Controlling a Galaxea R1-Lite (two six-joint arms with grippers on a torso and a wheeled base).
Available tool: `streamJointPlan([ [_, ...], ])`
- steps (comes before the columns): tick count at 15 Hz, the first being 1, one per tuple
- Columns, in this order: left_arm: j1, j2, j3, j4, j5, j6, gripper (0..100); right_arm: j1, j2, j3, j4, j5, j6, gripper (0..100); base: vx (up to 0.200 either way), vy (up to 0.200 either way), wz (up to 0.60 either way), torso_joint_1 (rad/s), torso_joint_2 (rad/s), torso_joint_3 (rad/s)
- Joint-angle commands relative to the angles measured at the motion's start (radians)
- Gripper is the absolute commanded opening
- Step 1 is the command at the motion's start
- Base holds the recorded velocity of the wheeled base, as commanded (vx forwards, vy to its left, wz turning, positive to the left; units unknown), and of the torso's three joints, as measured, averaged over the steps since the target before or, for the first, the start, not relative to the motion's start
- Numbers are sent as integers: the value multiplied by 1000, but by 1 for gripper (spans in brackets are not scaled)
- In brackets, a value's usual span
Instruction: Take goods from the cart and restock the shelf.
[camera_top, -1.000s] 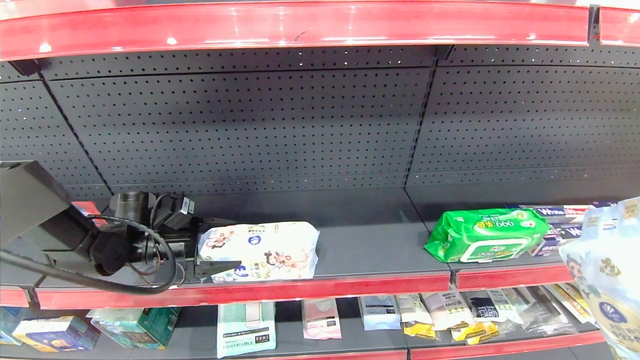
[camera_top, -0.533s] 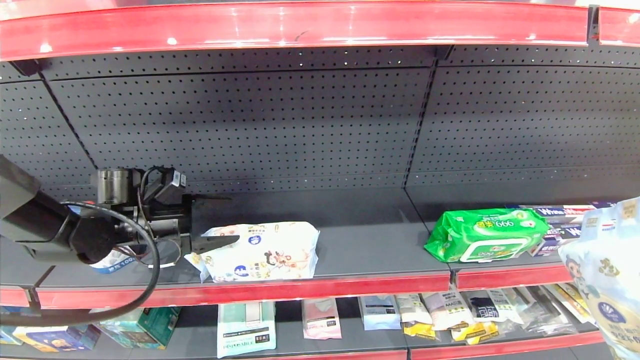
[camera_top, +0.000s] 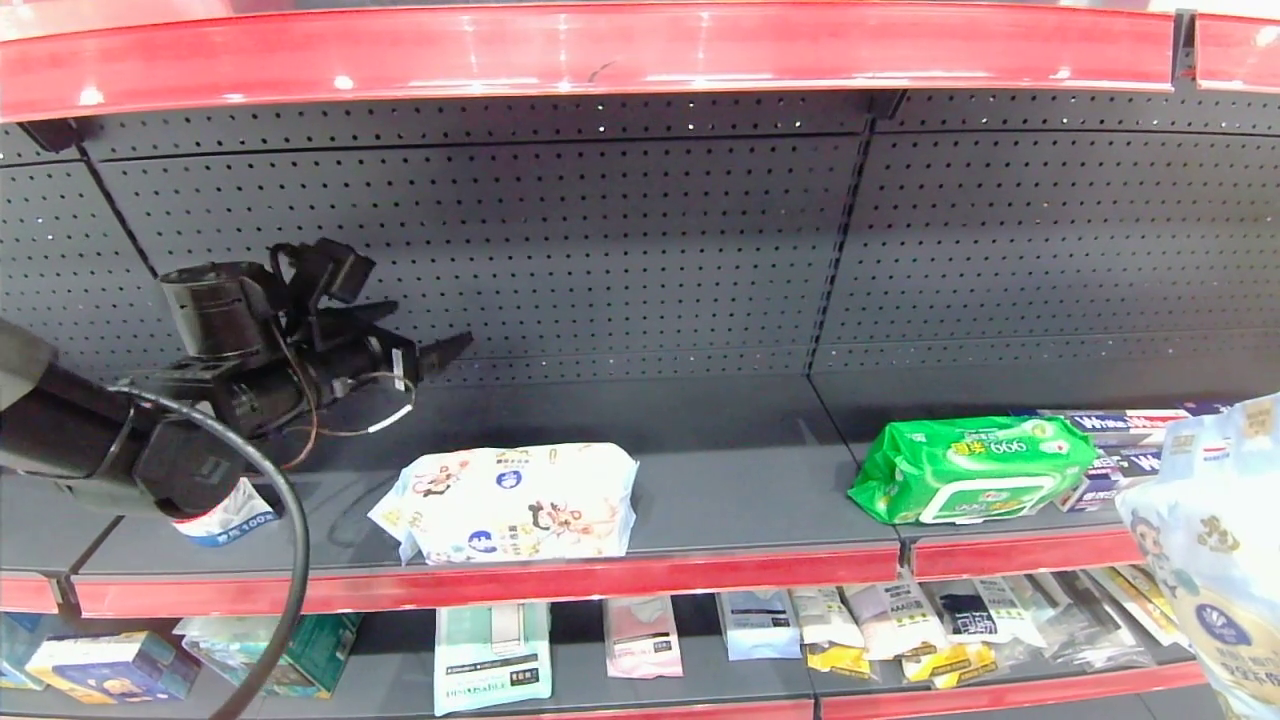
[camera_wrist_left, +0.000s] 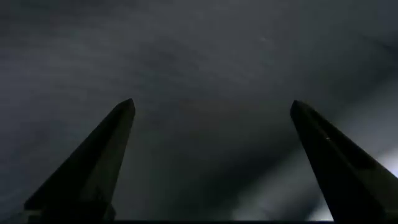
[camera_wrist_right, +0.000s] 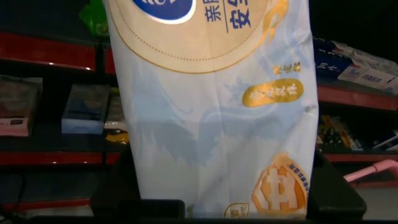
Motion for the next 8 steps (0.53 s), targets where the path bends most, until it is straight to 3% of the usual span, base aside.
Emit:
streamJointPlan([
  [1,-42,46,29,-163,221,-55,100,2,1,1,-1,2,1,0,0,0,0,0,0,0],
  [2,-22,-15,137,-193,233,-55,100,5,-1,1,-1,3,1,0,0,0,0,0,0,0],
  [4,-2,-130,292,-175,199,-57,100,-1,-5,-6,-1,3,1,0,0,0,0,0,0,0],
  [6,24,-294,527,-176,135,-57,100,1,4,-18,-1,3,1,0,0,0,0,0,0,0],
  [8,28,-414,621,-173,90,-57,100,8,35,-21,-2,6,8,0,0,0,0,0,0,0],
])
